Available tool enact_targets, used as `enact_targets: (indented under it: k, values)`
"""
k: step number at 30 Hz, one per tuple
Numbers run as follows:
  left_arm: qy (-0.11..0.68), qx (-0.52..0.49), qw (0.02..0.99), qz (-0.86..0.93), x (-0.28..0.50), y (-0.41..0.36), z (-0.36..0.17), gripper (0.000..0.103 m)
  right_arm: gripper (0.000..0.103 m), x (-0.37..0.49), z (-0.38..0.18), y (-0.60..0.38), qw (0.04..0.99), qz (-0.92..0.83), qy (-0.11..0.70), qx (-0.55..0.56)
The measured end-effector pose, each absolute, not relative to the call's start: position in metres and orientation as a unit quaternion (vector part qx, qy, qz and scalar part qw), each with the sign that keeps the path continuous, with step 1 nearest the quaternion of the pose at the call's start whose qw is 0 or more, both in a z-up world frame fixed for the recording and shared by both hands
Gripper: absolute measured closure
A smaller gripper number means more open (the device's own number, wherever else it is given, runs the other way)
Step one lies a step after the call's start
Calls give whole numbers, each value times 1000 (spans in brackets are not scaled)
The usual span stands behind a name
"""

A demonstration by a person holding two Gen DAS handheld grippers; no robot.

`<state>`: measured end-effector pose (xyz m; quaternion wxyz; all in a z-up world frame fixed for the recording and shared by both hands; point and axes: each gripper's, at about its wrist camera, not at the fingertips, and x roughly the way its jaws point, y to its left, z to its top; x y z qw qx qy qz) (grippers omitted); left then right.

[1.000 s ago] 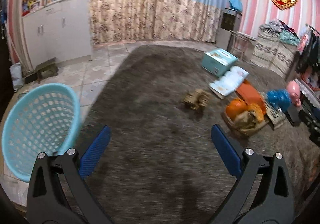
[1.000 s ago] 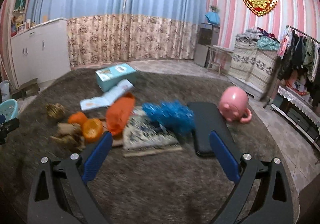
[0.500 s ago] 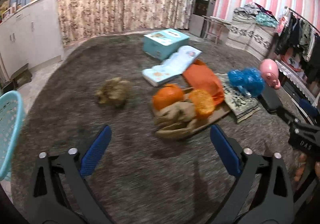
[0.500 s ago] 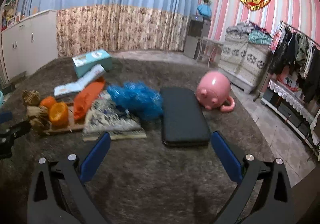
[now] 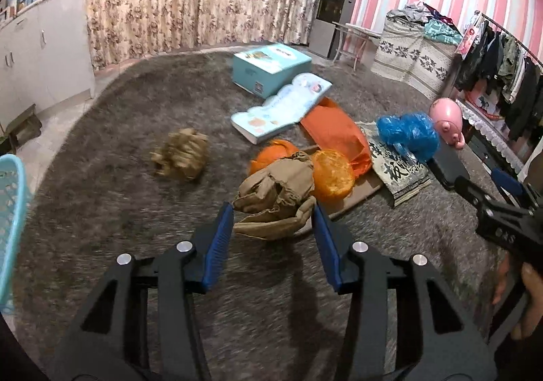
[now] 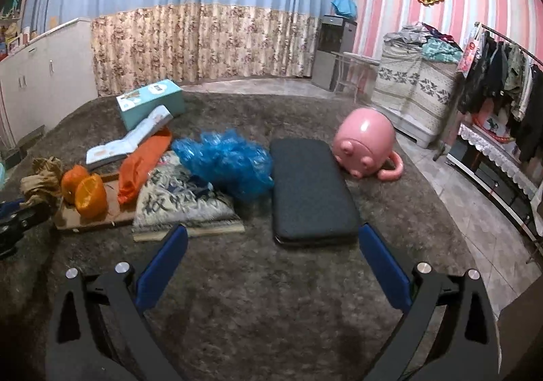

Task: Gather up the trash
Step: 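Grasp the brown crumpled paper with the left gripper while the right gripper grasps the blue plastic bag, then carry the brown paper and blue bag to the blue basket and release both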

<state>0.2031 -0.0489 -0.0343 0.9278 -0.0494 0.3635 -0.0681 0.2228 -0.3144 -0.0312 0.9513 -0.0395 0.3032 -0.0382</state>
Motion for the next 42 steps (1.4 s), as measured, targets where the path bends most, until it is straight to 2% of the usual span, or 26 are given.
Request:
enact_targets:
  k: [7,15,16,19,21,23,26,35,42]
  values:
    - [344,-35,938,-13,186,0,-18,56,4,252,-24,-303,954,-29,294,-47]
    - [335,-58,939,42,171,62,-11,56,6,292,-35,-297,944,-16,326,-46]
    - [334,-57,940,48,169,68,-10,56,10,296,-37,-296,943,-12,331,-44]
    - [332,-62,939,60,166,84,-9,56,31,303,-43,-292,936,4,350,-40]
    - [330,-68,939,63,163,91,-8,56,41,305,-48,-287,931,17,361,-42]
    - [327,-72,940,66,160,98,-7,56,58,306,-51,-285,929,26,366,-48]
    - [323,-70,941,69,155,106,-4,56,65,301,-48,-284,932,27,358,-42]
    - [306,-75,945,84,142,132,9,56,67,264,-10,-258,955,23,295,-35]
    - [292,-85,948,95,129,159,14,56,67,241,7,-204,957,65,281,-31]
